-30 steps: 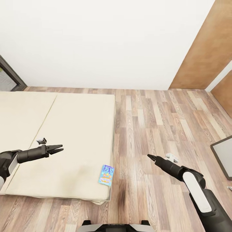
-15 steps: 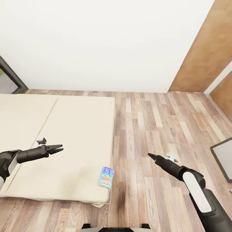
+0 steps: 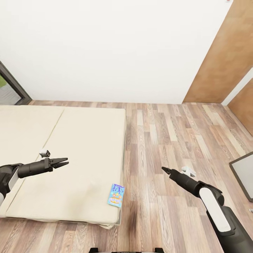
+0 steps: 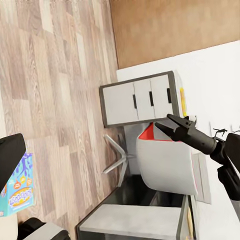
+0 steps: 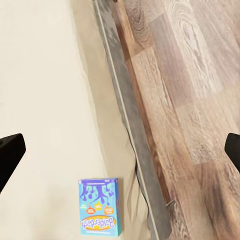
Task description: Put all the toys in the child's room - the three board games (two on the bed and one on the table), the two jigsaw puzzles on the table, and the tennis ball on the table - inside the toy box on the table in the child's room.
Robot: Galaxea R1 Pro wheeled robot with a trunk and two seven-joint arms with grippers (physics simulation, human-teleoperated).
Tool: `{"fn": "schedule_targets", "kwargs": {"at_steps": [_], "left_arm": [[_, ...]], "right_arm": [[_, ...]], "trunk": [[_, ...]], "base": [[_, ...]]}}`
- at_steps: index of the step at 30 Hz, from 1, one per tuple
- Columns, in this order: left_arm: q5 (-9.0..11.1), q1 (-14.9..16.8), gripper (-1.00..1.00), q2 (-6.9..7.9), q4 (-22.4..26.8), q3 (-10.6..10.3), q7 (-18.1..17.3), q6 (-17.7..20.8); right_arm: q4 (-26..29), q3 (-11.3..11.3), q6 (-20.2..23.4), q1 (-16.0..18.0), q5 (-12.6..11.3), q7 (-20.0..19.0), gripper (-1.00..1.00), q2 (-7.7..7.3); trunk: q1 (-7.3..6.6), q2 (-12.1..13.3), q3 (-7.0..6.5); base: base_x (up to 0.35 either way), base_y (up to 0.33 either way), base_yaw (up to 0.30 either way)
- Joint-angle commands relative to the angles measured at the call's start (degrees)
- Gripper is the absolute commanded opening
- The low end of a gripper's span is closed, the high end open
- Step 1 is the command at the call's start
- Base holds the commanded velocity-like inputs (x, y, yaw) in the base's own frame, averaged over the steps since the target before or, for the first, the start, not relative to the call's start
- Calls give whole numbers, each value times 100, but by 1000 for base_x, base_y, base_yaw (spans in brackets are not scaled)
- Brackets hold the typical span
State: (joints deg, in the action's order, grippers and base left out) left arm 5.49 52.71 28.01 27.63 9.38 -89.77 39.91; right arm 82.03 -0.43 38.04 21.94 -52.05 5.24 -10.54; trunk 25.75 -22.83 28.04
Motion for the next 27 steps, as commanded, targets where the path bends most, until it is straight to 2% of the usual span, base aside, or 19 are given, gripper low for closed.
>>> {"fn": "schedule_targets", "kwargs": {"at_steps": [1,27], "left_arm": [[-9,3,100,2,-1,1,-23,61],[-36,3,100,3,-2,-6,-23,59]], "right_arm": [[-12,-1,22,3,-59,55,100,1],[-201,8,10,3,-50,65,100,56]], "trunk": [[4,-9,-1],[4,-9,-249]], "base": [[0,0,0],[0,0,0]]}}
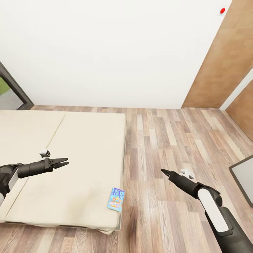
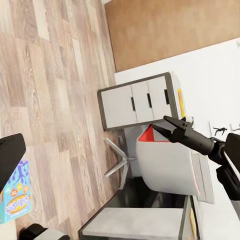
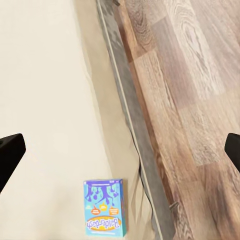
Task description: Put all the toys in the child's room - the three board games (two on the bed and one on the table), the two jigsaw puzzles on the table, and the tennis ball on the table - inside the toy box on the table in the child's room.
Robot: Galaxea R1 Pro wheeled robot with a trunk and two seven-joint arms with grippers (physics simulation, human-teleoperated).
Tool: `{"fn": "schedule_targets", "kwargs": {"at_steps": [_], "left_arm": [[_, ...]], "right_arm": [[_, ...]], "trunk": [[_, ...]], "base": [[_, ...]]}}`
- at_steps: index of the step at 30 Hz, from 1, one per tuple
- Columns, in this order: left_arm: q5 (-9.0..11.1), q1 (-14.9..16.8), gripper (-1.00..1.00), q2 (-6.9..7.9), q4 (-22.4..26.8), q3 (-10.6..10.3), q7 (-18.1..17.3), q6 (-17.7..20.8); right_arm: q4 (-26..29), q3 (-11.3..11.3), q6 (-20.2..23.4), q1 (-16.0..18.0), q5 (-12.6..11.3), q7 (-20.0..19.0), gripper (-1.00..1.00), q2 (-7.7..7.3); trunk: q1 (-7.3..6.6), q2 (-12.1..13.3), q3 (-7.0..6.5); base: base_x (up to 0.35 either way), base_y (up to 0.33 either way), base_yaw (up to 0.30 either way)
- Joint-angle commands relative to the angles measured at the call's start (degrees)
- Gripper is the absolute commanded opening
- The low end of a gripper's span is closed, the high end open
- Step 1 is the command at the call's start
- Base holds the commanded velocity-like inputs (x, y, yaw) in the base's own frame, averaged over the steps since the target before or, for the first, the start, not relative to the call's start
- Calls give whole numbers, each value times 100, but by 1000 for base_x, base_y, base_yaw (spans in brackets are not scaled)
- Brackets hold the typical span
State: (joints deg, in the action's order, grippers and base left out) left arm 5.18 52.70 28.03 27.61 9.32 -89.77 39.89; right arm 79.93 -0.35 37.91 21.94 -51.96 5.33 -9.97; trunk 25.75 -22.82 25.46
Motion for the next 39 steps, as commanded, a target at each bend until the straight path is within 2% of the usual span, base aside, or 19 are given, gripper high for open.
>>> {"fn": "schedule_targets", "kwargs": {"at_steps": [1,39], "left_arm": [[-6,3,100,-1,-1,0,-23,58],[-8,3,100,-42,3,0,-23,62]], "right_arm": [[8,0,23,3,-59,56,100,-1],[-3,8,-172,3,-61,56,100,-13]], "trunk": [[4,-9,-1],[4,-9,-363]], "base": [[0,0,0],[0,0,0]]}}
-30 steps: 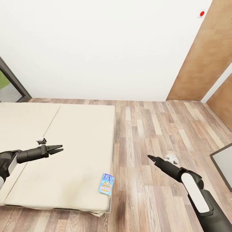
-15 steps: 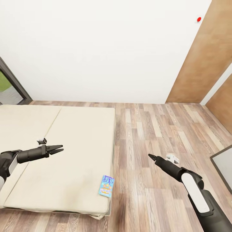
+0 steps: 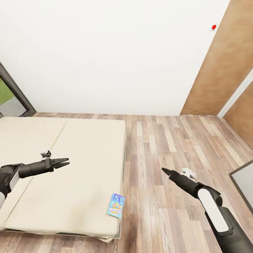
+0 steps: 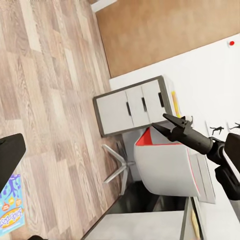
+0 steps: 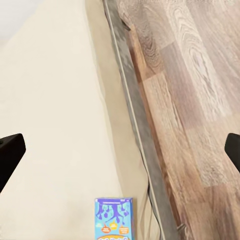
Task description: Put all the toys in the child's room - the three board games (two on the bed and one on the table), the two jigsaw puzzles on the table, and the tennis ball on the table - inside the toy box on the table in the child's room.
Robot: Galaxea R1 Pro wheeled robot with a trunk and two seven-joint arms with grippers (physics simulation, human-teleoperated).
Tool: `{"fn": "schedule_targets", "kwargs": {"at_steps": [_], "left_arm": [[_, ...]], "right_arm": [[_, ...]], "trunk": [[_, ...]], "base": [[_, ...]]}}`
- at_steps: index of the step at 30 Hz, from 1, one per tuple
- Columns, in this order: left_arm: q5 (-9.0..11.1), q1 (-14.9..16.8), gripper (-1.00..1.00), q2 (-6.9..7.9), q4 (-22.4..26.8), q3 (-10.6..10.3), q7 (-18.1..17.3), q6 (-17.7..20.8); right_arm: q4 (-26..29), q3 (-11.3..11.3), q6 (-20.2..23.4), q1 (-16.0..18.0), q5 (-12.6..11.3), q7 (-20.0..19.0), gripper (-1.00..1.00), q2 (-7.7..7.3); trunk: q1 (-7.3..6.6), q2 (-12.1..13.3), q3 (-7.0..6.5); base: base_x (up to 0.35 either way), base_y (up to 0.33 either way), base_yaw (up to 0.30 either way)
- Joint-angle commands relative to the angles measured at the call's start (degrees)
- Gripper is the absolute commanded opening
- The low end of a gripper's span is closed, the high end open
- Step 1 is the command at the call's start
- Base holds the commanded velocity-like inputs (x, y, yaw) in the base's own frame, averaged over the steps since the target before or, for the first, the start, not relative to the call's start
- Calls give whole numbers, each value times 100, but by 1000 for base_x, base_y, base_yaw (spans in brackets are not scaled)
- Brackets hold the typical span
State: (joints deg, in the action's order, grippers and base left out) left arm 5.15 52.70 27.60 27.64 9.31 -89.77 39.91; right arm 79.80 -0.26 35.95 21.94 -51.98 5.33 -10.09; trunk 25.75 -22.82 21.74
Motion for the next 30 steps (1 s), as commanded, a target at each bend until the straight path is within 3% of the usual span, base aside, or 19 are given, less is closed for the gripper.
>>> {"fn": "schedule_targets", "kwargs": {"at_steps": [1,30], "left_arm": [[-5,4,100,1,1,0,-23,61],[-5,4,100,0,-1,0,-23,53]], "right_arm": [[9,0,24,4,-61,56,100,-1],[-102,15,17,4,-55,56,100,24]], "trunk": [[4,-10,0],[4,-10,-277]], "base": [[0,0,0],[0,0,0]]}}
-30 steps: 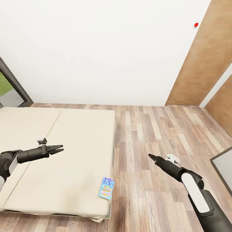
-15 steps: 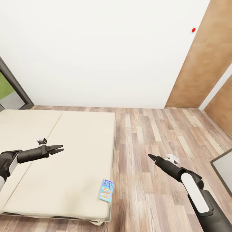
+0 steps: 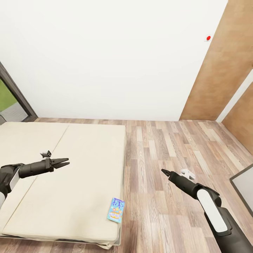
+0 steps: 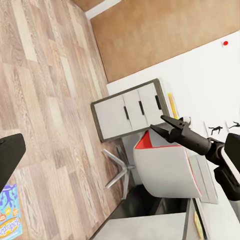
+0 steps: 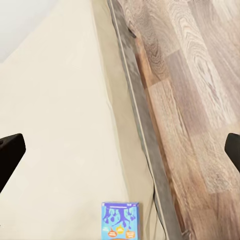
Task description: Put all the toys in the child's room - the three board games (two on the bed and one on the table), the two jigsaw puzzles on the table, and the tennis ball on the table - inside the toy box on the table in the child's room.
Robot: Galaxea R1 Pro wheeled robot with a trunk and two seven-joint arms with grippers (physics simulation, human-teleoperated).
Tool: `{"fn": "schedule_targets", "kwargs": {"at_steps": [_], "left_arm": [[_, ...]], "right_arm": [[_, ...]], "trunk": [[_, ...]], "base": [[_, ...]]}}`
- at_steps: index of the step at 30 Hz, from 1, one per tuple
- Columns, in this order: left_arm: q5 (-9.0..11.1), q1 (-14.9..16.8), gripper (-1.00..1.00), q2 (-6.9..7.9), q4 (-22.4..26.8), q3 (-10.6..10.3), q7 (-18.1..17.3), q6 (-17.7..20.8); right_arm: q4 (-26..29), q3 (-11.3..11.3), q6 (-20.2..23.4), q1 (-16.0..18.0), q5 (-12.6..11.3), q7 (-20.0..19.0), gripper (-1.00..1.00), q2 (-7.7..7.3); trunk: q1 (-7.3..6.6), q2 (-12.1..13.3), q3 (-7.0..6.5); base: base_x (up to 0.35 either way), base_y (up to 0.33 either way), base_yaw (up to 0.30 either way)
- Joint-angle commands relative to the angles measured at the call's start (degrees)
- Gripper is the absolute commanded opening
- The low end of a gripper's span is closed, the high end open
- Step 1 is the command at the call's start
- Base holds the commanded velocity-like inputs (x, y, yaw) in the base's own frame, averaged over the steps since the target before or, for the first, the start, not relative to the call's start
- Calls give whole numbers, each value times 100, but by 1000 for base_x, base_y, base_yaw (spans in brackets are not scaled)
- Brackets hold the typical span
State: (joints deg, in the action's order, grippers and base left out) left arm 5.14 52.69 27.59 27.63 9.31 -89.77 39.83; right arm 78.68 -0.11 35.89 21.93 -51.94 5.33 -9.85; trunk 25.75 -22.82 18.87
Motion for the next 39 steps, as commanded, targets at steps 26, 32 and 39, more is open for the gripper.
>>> {"fn": "schedule_targets", "kwargs": {"at_steps": [26,32,39], "left_arm": [[-26,4,100,82,4,3,-23,35],[-58,4,100,162,0,-4,-23,36],[-65,4,100,227,-3,-8,-23,42]], "right_arm": [[-11,-14,24,4,-53,55,100,-17],[-11,-15,24,4,-54,50,100,-35],[-11,-16,24,4,-53,48,100,-62]], "trunk": [[4,-10,-238],[4,-10,-295],[4,-10,-362]], "base": [[0,0,0],[0,0,0],[0,0,0]]}}
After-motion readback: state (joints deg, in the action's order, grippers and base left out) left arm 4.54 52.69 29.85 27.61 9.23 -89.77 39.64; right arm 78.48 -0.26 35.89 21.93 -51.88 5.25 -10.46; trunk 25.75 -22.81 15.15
